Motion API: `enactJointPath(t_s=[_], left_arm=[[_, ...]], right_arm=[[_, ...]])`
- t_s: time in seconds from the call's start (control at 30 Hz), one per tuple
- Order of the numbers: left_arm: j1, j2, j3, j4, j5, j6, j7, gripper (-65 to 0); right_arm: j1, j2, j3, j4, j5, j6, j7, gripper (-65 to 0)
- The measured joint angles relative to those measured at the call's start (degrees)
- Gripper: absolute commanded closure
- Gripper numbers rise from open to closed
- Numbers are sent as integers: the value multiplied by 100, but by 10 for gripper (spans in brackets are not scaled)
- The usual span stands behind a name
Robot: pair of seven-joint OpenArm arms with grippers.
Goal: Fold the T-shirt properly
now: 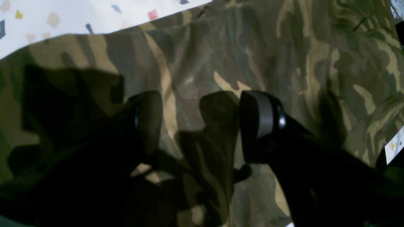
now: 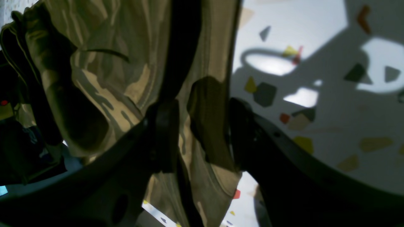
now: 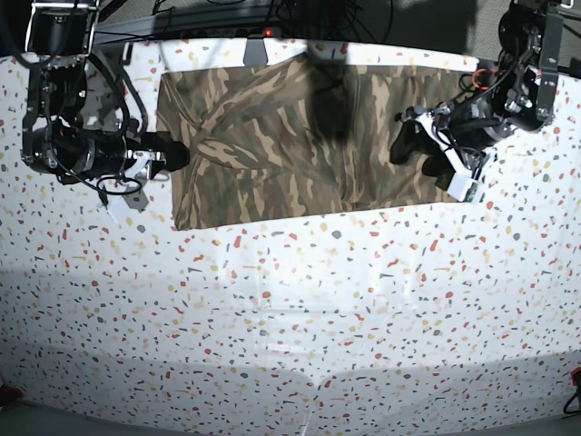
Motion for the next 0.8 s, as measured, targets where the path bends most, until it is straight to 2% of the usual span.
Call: enactJointPath(t_s=[0.2,0.37,0.67,0.8], left_arm=[[0,0,0,0,0,0,0,-374],[0,2,0,0,2,0,0,-373],[0,2,0,0,0,2,0,-374],[0,2,0,0,0,2,0,-373]], right_arm=[[11,-138,7,9,4,2,2,-266],[-9,-280,-4,7,323,7,-26,-266],[-7,-494,-4,4,330,9,-42,-264],[-7,-496,-4,-11,326,7,-39,-161]])
